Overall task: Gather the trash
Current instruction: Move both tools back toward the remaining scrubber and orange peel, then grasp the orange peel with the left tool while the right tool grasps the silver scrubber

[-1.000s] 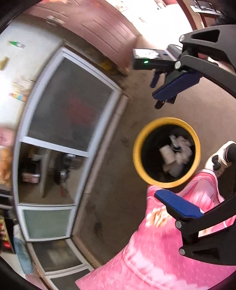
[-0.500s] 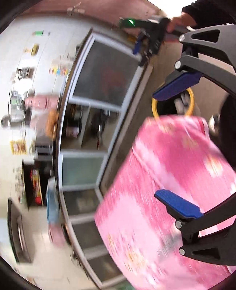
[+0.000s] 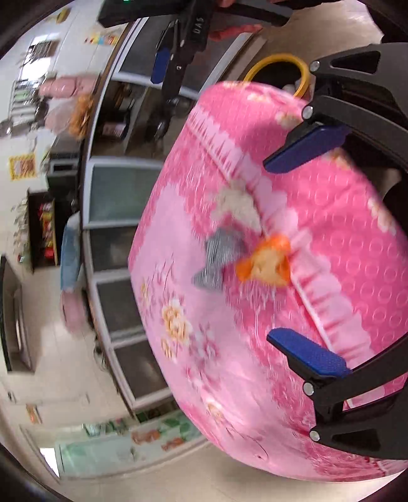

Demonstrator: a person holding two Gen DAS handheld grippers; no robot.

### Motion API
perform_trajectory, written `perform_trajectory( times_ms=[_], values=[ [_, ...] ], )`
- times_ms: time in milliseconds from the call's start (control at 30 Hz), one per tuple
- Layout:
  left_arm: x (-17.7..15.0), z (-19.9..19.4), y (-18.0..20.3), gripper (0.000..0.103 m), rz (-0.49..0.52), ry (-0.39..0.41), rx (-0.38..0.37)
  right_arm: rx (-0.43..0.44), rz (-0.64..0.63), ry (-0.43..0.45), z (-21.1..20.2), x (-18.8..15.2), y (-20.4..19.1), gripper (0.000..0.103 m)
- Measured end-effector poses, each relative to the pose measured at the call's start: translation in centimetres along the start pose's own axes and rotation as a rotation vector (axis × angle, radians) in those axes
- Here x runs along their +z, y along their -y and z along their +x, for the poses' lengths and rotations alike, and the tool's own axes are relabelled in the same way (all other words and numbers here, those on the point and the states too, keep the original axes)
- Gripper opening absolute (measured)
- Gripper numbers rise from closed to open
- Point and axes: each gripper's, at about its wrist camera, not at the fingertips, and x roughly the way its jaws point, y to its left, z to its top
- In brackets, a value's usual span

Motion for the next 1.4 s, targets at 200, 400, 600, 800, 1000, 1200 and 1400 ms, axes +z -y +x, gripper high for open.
perform_trajectory(
  times_ms=[200,400,600,800,1000,1200,1400],
  values=[
    [-1.4,1.8,-2.1,0.095,-0.120,0.000,0.009,0.096,-0.078,-0.073,5.1,2.8,-5.1,0.089],
    [-2.2,3.7,-2.7,0.095,-0.175,-0.023,-0.001,0.159,-0.110,-0.121,8.6,3.7,-7.7,0.089],
    [-2.7,5.0,-3.6,0.095,-0.234,-0.039,-0.005,0.129,-0.087,-0.110,9.9,2.0,-9.1,0.089],
    [-2.3,6.4,-3.7,0.095,-0.255,-0.068,-0.032,0.120,-0.083,-0.164,12.2,1.0,-9.7,0.089],
    [-1.9,7.6,-3.6,0.095,-0.256,-0.084,-0.038,0.156,-0.085,-0.224,15.0,1.7,-10.0,0.089],
    [-2.0,9.6,-4.4,0.095,-0.296,-0.141,-0.070,0.169,-0.133,-0.290,17.4,2.1,-11.0,0.082],
    [-1.9,10.8,-4.9,0.095,-0.315,-0.171,-0.092,0.165,-0.179,-0.349,19.3,2.0,-11.9,0.069]
  ],
)
